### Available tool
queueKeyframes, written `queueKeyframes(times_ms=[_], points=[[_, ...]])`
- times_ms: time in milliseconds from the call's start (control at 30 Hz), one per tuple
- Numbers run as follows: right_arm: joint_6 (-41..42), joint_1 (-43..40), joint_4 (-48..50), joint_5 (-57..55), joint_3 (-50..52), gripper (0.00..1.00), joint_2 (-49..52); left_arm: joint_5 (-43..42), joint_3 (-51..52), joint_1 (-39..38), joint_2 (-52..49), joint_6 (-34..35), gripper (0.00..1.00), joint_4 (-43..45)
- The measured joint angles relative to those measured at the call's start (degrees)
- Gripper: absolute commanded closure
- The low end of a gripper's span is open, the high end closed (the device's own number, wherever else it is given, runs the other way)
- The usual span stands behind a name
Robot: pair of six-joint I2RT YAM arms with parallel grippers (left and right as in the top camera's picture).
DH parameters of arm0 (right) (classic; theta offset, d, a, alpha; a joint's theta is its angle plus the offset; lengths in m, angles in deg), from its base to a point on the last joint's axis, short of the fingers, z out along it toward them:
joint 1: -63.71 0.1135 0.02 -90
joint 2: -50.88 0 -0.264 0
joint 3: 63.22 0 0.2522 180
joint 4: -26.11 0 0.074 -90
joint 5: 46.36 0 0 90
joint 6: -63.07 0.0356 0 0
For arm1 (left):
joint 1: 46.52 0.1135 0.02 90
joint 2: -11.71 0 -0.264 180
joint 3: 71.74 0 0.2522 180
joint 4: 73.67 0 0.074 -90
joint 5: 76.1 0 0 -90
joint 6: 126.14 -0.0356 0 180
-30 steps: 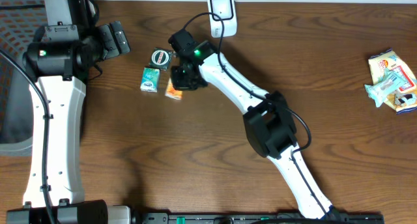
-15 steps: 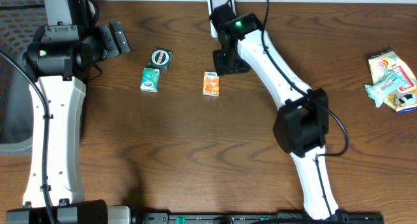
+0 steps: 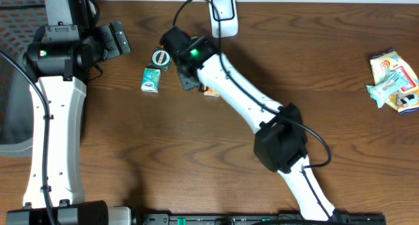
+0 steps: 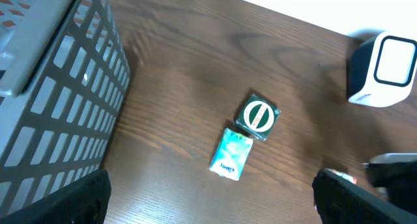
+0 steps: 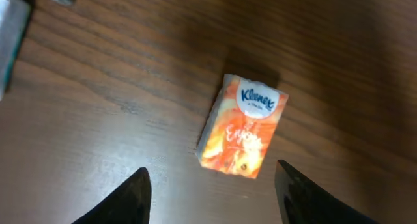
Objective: Scan the item barcode
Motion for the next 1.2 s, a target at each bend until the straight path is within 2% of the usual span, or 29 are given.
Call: queueKeyframes(times_ms=[233,400,667,733,867,1033,1200], points=[[1.5,0.8,0.6,-4.2,0.1,0.48,6.2,0.0,0.0,0.0,0.0,0.0,0.03,0.0],[1.9,0.8,0.1,-5.2,1.0,0.62,8.4,0.0,0.0,0.0,0.0,0.0,0.02,0.0],[2.0,0.1,1.1,-5.8,2.0,0.62,8.4,0.0,0.0,0.0,0.0,0.0,0.02,0.0],[2.0,-0.1,2.3,-6.3,3.2,0.7,8.4,0.0,0.0,0.0,0.0,0.0,0.02,0.0],[2.3,-0.2,3.1,-8.4,4.8,0.97,7.9,0.0,0.0,0.0,0.0,0.0,0.02,0.0],[2.3,-0.8,0.8,-7.9,4.7,0.99,7.3,0.0,0.0,0.0,0.0,0.0,0.02,0.0],[1.7,-3.5,-1.6,-1.2,3.8,0.99,6.1,0.0,0.0,0.0,0.0,0.0,0.02,0.0]])
